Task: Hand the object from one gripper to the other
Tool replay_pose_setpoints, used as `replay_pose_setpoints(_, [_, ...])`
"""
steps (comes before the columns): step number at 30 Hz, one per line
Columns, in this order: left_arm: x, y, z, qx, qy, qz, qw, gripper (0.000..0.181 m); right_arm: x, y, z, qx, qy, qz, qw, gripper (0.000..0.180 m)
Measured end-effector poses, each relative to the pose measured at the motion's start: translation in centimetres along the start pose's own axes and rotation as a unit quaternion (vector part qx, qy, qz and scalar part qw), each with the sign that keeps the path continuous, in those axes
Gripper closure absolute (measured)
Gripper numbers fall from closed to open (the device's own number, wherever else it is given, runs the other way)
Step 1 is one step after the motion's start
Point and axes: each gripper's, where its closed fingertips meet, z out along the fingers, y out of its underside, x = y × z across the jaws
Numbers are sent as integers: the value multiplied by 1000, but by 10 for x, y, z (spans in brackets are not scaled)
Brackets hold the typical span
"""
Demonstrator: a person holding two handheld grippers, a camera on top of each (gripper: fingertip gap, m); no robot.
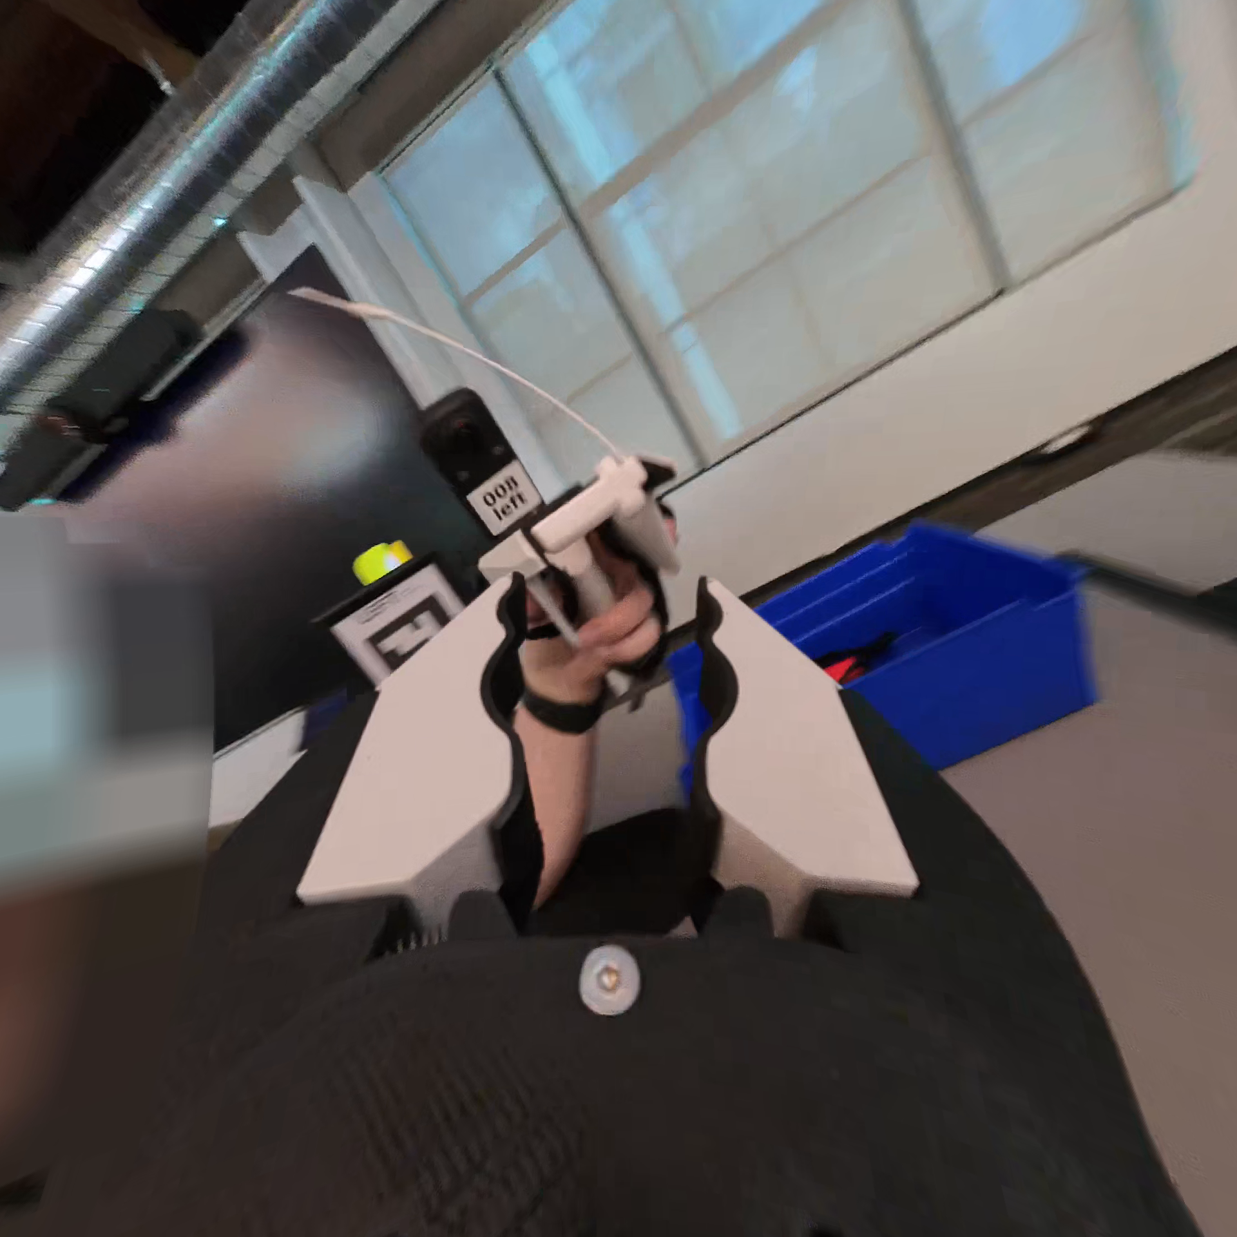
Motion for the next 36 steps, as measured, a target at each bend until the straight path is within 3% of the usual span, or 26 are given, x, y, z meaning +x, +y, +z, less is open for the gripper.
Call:
replay_pose_setpoints(3, [-7, 2, -9, 18, 85, -176, 981, 128, 2, -27, -12, 70, 56, -95, 991, 134])
replay_pose_setpoints(6, [-16, 11, -12, 20, 118, -239, 964, 128, -5, -39, -17, 96, 100, -185, 973, 138])
replay_pose_setpoints(12, [4, 38, 1, -50, 158, -224, 961, 127, -3, -28, -4, 44, 163, -249, 954, 144])
replay_pose_setpoints(15, [21, 47, 8, -83, 175, -192, 962, 127, 10, -18, 1, 11, 200, -224, 954, 146])
replay_pose_setpoints(22, [47, 60, 14, -131, 201, -152, 959, 127, 28, 6, 10, -41, 193, -141, 970, 149])
replay_pose_setpoints(25, [52, 63, 15, -140, 206, -138, 959, 127, 24, 8, 11, -39, 163, -119, 979, 166])
replay_pose_setpoints(26, [53, 63, 16, -139, 204, -130, 960, 127, 20, 9, 11, -40, 147, -111, 982, 179])
replay_pose_setpoints(28, [47, 56, 19, -118, 187, -126, 967, 123, 16, 1, 6, -25, 144, -104, 984, 180])
replay_pose_setpoints(29, [44, 50, 20, -103, 176, -128, 971, 104, 13, -5, 0, -21, 150, -108, 982, 180])
replay_pose_setpoints(30, [41, 44, 19, -91, 168, -127, 973, 98, 10, -12, -10, -27, 164, -116, 979, 180])
replay_pose_setpoints(33, [32, 27, 6, -67, 139, -96, 983, 101, -6, -41, -72, -53, 257, -170, 950, 180])
replay_pose_setpoints(36, [29, 7, -12, -43, 124, -70, 989, 109, 3, -44, -178, -94, 429, -156, 885, 180])
